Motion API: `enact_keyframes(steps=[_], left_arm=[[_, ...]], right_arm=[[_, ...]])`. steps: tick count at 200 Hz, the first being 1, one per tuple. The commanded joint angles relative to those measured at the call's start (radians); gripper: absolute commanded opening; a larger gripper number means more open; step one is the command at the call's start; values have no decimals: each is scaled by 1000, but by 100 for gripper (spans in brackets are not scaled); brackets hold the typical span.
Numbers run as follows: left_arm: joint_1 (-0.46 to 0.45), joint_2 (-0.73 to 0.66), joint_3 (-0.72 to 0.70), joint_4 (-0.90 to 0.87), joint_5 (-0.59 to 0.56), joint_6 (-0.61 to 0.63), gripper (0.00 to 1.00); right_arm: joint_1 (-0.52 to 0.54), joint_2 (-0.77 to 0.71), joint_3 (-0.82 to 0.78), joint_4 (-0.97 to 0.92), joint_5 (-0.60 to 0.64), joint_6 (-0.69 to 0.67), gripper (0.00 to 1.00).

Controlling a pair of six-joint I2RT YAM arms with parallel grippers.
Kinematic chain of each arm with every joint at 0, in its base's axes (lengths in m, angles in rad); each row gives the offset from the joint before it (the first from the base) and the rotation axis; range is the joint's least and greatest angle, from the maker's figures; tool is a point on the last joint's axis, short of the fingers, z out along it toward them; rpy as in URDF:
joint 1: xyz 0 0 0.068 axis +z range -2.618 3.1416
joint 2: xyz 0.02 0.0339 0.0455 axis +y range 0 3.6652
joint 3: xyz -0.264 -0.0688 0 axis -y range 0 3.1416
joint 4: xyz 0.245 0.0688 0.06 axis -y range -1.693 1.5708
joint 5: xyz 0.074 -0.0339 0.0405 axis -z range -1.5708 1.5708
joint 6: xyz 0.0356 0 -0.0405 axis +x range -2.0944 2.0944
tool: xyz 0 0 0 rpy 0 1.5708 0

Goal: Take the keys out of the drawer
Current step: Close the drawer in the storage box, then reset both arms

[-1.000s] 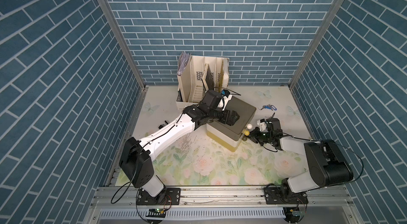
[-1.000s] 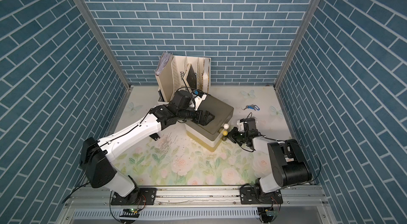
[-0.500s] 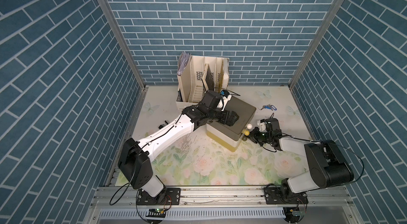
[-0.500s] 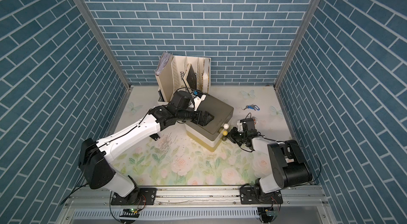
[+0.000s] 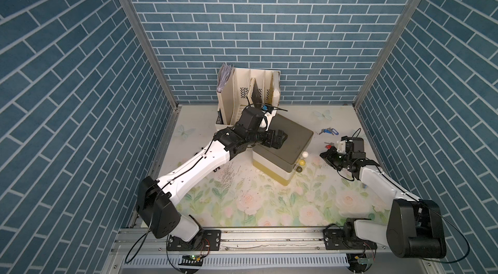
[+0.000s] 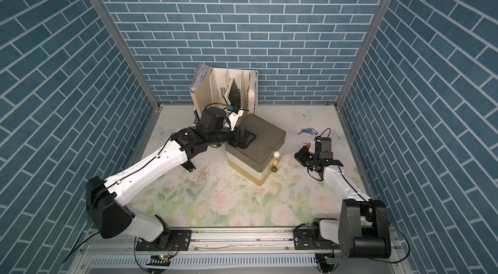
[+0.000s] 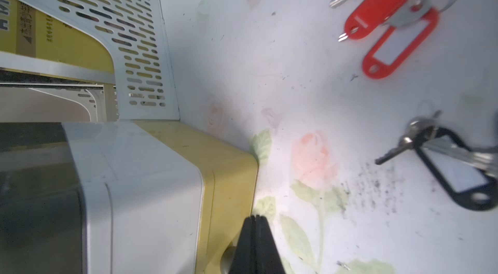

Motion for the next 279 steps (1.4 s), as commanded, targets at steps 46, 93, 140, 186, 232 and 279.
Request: enact_keyframes(steps=[46,93,140,186,232,279], left_arm=[[18,-88,-9,40,-58,12,100],[18,-163,-83,110,-123,29,100],[18,-227,-166,180,-160,58,100],[18,-256,-200,202,-238,62,100],[18,-299,-250,262,-324,74,100],[18,-367,-313,258,-521,92,100]], right_arm=[[-16,-63,155,-168,108,-147,12],[-15,-63,230,-155,93,-210,55],[-16,-90,237,-82,58,-276,74],[-13,-231,101,164,2,-347,100],[-13,-385,-23,303,3,-470,100],[-13,-425,-61,310,15,-529,100]])
